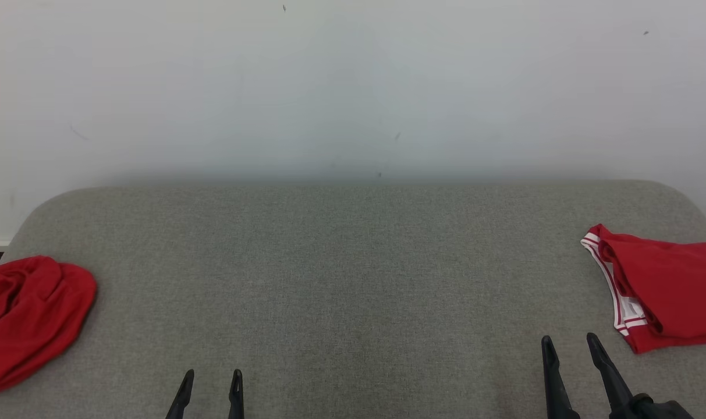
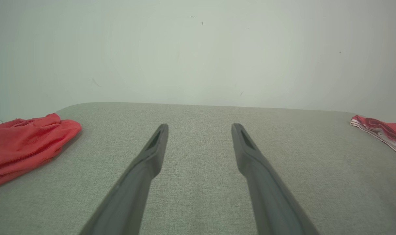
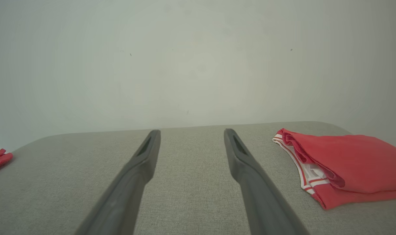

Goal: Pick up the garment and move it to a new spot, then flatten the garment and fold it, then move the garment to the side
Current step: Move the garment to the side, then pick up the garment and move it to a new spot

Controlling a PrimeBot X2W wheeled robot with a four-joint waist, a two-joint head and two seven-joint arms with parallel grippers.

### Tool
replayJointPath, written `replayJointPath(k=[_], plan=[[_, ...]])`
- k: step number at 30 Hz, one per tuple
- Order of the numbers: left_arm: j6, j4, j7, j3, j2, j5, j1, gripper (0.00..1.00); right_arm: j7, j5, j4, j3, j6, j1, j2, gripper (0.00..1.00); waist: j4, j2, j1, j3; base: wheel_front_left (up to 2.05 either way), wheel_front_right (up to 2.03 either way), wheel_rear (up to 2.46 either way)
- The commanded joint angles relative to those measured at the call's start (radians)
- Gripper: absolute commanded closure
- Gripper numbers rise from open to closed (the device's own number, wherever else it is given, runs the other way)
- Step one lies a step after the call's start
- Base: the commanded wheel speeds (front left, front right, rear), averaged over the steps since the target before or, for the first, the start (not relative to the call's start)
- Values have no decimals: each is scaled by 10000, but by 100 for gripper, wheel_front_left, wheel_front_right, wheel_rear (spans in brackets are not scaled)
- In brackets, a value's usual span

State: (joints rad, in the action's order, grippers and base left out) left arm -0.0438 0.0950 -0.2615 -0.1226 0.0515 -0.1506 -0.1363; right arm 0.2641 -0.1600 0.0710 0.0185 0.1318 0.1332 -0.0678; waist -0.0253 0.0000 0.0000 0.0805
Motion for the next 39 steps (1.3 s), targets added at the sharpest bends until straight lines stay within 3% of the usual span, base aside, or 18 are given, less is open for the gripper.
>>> replayJointPath(k=[1, 22, 39], plan=[[17, 0, -36, 28, -19, 26, 64, 0, 8, -79, 12, -6, -25, -28, 44, 0, 5, 0, 0, -1, 0, 0, 0], [8, 16, -36, 75, -18, -53, 54, 0, 8, -232, 188, 261, -25, -68, -120, 0, -254, 0, 0, 47, 0, 0, 0], [85, -154, -36, 164, -19, -209, 132, 0, 7, -357, 190, 768, -26, -282, -78, 0, -1790, 0, 0, -168, 0, 0, 0]])
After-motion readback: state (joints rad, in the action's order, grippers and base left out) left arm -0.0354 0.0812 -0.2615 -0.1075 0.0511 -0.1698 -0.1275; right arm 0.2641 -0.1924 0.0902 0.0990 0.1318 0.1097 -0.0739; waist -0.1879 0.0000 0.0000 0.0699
